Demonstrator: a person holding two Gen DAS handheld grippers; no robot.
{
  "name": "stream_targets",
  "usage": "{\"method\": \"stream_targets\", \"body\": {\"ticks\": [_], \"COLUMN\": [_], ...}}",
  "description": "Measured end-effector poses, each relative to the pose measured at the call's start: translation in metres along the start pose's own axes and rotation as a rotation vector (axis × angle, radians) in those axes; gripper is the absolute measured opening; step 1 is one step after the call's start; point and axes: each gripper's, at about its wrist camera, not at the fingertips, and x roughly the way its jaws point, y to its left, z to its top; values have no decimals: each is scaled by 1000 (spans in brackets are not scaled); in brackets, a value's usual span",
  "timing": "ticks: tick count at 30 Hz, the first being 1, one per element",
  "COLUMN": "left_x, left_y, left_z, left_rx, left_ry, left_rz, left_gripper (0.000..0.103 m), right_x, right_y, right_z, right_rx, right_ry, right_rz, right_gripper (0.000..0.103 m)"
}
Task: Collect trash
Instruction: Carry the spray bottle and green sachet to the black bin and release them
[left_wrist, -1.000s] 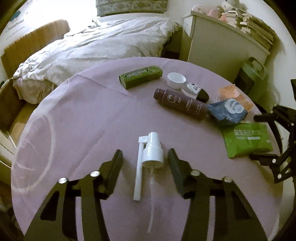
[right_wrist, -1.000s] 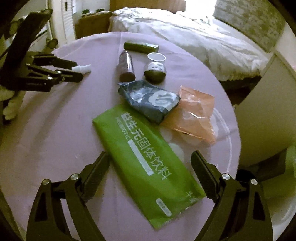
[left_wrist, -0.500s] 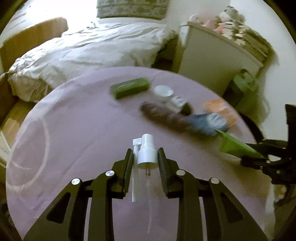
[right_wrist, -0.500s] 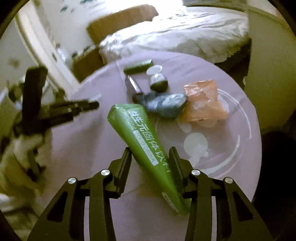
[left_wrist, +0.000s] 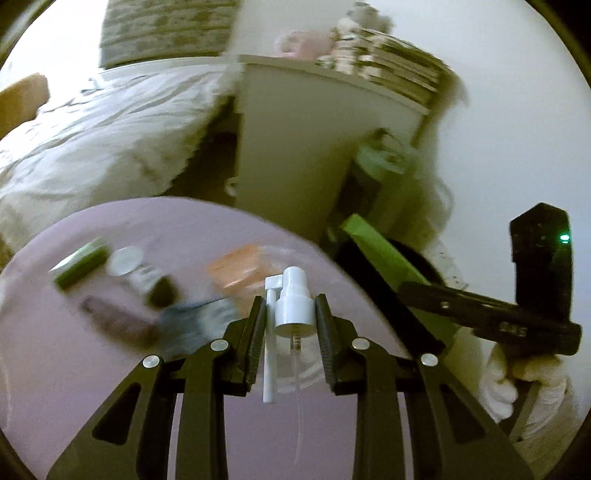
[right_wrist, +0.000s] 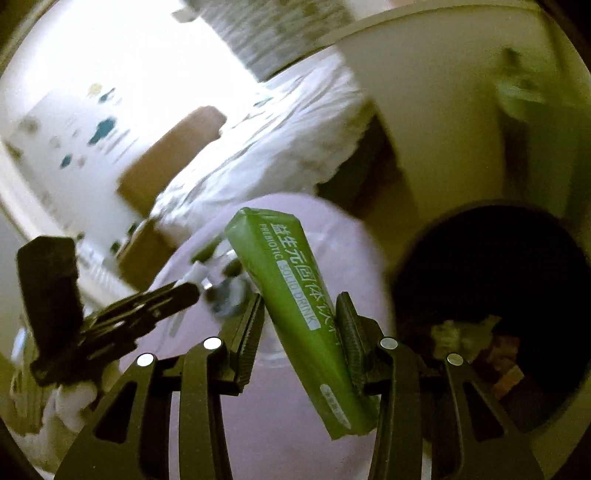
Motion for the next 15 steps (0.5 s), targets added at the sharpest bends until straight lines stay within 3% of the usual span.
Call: {"method": "stream_targets", "body": {"ticks": [8, 15], "left_x": [48, 77], "left_y": [-52, -75], "left_z": [14, 15], "left_rx": [69, 90], "left_ry": [62, 113], "left_rz": [-96, -142], "left_gripper": [28, 28], "right_x": [-16, -27], "right_y": [-58, -97], "right_z": [-5, -18], "right_rx": [120, 182], "right_ry": [-43, -53], "right_rz": [-106, -160], "right_gripper": [41, 41]}}
